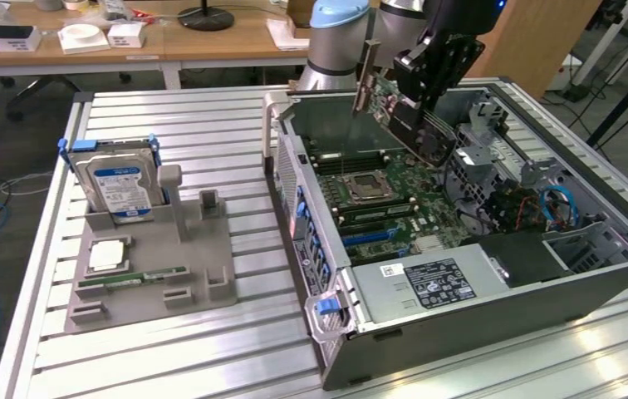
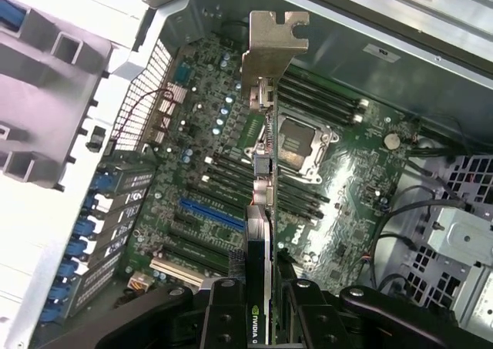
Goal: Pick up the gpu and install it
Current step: 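Insert the gpu into the slot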
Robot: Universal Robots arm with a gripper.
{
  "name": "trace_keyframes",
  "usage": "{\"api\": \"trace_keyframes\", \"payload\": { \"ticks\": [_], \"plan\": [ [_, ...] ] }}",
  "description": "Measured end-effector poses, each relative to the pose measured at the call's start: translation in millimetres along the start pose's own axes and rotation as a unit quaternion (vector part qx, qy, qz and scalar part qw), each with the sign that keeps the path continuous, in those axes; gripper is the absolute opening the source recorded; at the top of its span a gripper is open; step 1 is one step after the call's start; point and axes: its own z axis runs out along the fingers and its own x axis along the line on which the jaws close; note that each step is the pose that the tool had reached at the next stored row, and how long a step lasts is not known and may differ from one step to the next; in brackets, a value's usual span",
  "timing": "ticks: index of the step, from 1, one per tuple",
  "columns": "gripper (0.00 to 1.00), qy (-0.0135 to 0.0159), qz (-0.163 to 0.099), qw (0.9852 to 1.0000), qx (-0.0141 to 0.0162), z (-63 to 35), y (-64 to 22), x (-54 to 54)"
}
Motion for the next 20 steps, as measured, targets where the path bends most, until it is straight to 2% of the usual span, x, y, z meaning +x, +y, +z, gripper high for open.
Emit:
{"api": "trace_keyframes", "payload": {
  "ticks": [20],
  "plan": [
    [0.26,0.0017,-0.037,0.9993,-0.0002,0.0,0.0,0.0]
  ]
}}
